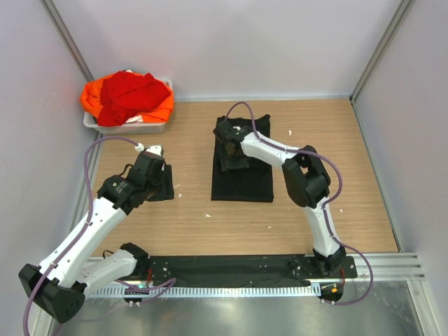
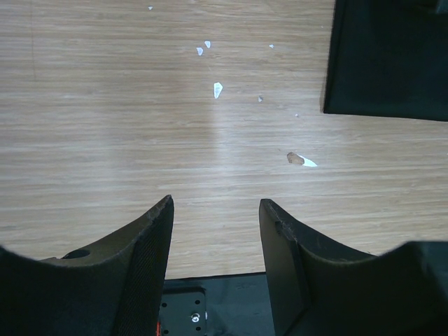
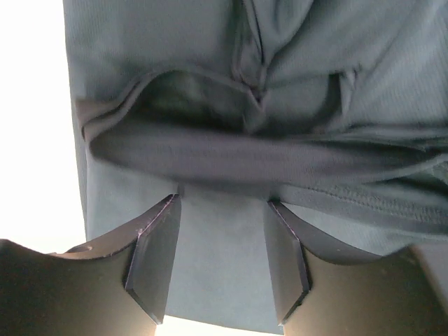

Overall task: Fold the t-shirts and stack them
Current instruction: Fold the tshirt

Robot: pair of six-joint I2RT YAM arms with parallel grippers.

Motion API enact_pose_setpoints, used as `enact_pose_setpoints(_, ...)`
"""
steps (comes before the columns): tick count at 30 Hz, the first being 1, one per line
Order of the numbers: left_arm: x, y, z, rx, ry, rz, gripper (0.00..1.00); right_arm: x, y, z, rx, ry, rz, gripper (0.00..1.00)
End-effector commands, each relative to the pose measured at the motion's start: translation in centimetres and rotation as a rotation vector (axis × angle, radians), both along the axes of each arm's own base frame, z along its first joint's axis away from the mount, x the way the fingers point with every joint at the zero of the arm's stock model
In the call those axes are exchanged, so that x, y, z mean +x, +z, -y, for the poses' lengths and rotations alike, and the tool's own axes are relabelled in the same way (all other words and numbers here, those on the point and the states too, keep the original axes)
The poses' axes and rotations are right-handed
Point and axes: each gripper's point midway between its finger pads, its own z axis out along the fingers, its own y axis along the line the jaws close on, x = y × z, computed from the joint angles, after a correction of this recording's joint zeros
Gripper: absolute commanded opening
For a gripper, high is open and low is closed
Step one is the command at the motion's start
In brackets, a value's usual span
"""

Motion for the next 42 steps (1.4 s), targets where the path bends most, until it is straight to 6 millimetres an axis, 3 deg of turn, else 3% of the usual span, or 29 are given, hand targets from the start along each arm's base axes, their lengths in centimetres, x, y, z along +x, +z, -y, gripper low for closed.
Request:
enact_pose_setpoints(1, 0.6, 0.6, -0.1, -0.010, 0.019, 0.044, 0.54, 2.3, 1.1, 0.2, -0.012, -0.011, 0.045, 0.56)
enact_pose_setpoints(7, 0.6, 0.5, -0.1, -0.009, 0.018, 0.039, 0.54, 5.5, 1.8, 0.9, -0.004, -0.036, 0.076, 0.56)
enact_pose_setpoints(9, 0.7, 0.4, 0.0, -0.008, 0.018, 0.038, 0.54, 6.5, 1.0, 1.4, -0.013, -0.047, 0.069, 0.56)
enact_pose_setpoints(15, 0.6, 0.3, -0.1, -0.005, 0.021, 0.033, 0.54, 9.3, 0.3, -0.6, 0.027, -0.002, 0.092, 0.57)
enact_pose_setpoints(18, 0.7, 0.2, -0.1, -0.004, 0.024, 0.031, 0.54, 10.8, 2.0, -0.2, 0.011, -0.007, 0.155, 0.58)
enact_pose_setpoints(20, 0.7, 0.1, 0.0, -0.003, 0.023, 0.026, 0.54, 11.4, 5.0, 0.9, 0.012, -0.030, 0.217, 0.61)
enact_pose_setpoints(21, 0.7, 0.0, 0.0, -0.002, 0.022, 0.021, 0.54, 11.8, 6.2, 1.8, 0.003, -0.052, 0.250, 0.63)
enact_pose_setpoints(22, 0.7, 0.1, 0.0, -0.003, 0.022, 0.023, 0.55, 12.1, 9.0, 3.2, 0.023, -0.080, 0.307, 0.66)
enact_pose_setpoints(23, 0.7, -0.1, 0.1, 0.001, 0.017, 0.013, 0.56, 12.1, 10.0, 4.0, 0.028, -0.102, 0.330, 0.69)
enact_pose_setpoints(24, 0.7, -0.2, 0.2, 0.000, 0.014, 0.007, 0.57, 12.1, 10.4, 6.1, 0.007, -0.141, 0.349, 0.71)
enact_pose_setpoints(25, 0.8, -0.1, 0.3, -0.004, 0.013, 0.007, 0.59, 11.6, 13.5, 7.0, 0.036, -0.156, 0.400, 0.75)
enact_pose_setpoints(26, 0.8, -0.3, 0.4, -0.001, 0.013, -0.005, 0.60, 11.2, 14.5, 8.1, 0.038, -0.170, 0.420, 0.77)
enact_pose_setpoints(27, 0.9, -0.3, 0.5, -0.007, 0.017, -0.008, 0.60, 10.2, 13.8, 9.3, 0.013, -0.181, 0.405, 0.80)
enact_pose_setpoints(28, 0.9, -0.4, 1.0, -0.027, 0.008, -0.018, 0.61, 9.4, 16.1, 10.6, 0.027, -0.198, 0.442, 0.81)
enact_pose_setpoints(29, 1.3, -0.4, 1.7, -0.057, 0.005, -0.009, 0.61, 8.6, 16.2, 11.3, 0.021, -0.208, 0.437, 0.83)
enact_pose_setpoints(30, 1.5, -0.7, 2.5, -0.090, 0.005, -0.024, 0.62, 7.0, 14.3, 12.4, -0.008, -0.216, 0.385, 0.84)
enact_pose_setpoints(31, 1.3, -1.4, 3.5, -0.132, -0.017, -0.052, 0.61, 5.7, 15.6, 13.4, 0.016, -0.235, 0.399, 0.84)
enact_pose_setpoints(32, 1.9, -1.5, 4.5, -0.169, -0.027, -0.044, 0.61, 4.6, 15.0, 13.7, 0.032, -0.241, 0.378, 0.84)
enact_pose_setpoints(33, 2.2, -2.2, 5.2, -0.184, -0.029, -0.068, 0.61, 2.6, 12.4, 14.3, 0.045, -0.263, 0.325, 0.84)
enact_pose_setpoints(34, 2.3, -2.6, 5.9, -0.212, -0.031, -0.087, 0.61, 1.3, 11.4, 14.0, 0.107, -0.255, 0.283, 0.83)
enact_pose_setpoints(35, 3.0, -3.0, 6.3, -0.226, -0.029, -0.079, 0.61, 0.0, 12.2, 14.1, 0.169, -0.266, 0.299, 0.82)
enact_pose_setpoints(36, 3.2, -3.4, 6.8, -0.237, -0.033, -0.093, 0.60, -2.0, 9.3, 14.1, 0.200, -0.280, 0.241, 0.79)
enact_pose_setpoints(38, 3.9, -4.3, 8.1, -0.272, -0.046, -0.121, 0.59, -3.9, 8.8, 13.1, 0.321, -0.266, 0.219, 0.74)
enact_pose_setpoints(39, 4.1, -4.6, 8.5, -0.283, -0.050, -0.126, 0.58, -6.1, 6.3, 13.0, 0.341, -0.274, 0.142, 0.68)
enact_pose_setpoints(41, 4.8, -5.4, 9.5, -0.310, -0.052, -0.141, 0.57, -7.5, 5.5, 11.9, 0.423, -0.256, 0.111, 0.61)
enact_pose_setpoints(42, 4.9, -5.6, 9.7, -0.319, -0.051, -0.146, 0.57, -9.1, 4.0, 12.2, 0.430, -0.265, 0.082, 0.58)
